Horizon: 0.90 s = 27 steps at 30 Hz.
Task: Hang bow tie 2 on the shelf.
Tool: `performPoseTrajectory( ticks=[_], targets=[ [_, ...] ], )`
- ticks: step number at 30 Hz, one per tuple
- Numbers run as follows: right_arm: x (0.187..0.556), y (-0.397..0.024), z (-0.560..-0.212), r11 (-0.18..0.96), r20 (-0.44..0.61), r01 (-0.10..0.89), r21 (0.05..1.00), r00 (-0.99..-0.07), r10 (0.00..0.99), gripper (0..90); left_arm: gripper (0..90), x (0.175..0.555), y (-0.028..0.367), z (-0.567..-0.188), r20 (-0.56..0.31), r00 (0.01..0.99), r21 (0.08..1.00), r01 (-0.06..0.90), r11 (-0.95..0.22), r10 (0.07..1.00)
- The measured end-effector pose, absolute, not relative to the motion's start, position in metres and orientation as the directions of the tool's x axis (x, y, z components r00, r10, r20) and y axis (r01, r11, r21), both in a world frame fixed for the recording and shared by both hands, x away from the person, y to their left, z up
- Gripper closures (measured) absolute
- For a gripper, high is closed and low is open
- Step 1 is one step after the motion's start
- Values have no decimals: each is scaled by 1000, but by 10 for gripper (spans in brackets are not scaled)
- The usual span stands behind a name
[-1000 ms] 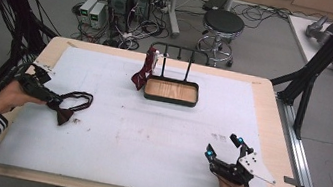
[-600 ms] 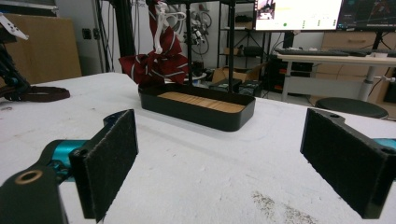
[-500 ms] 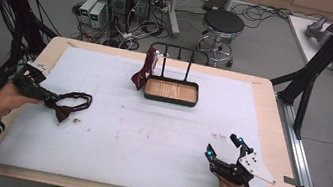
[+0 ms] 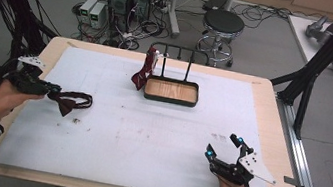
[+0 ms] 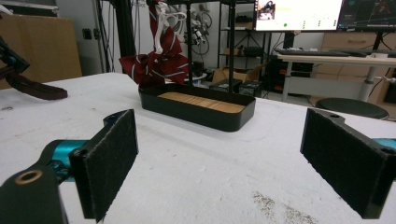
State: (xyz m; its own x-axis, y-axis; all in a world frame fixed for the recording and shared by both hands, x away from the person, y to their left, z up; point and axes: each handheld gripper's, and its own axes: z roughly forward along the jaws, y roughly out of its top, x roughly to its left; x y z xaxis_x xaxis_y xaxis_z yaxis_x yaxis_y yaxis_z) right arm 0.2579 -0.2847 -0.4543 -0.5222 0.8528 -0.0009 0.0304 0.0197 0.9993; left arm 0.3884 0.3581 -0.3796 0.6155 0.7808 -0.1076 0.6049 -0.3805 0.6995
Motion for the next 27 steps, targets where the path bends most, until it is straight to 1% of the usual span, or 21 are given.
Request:
performPoseTrajectory(
  ticks=[9,27],
  targets=[
    [258,-285,-454,17,1,29,999,-525,851,104,804,385,338,-359,-90,633,781,524,-340,769],
    [257,-285,-455,14,6,35,999,-526,851,104,804,380,294,-333,-50,688,869,387,-308,724]
  ],
)
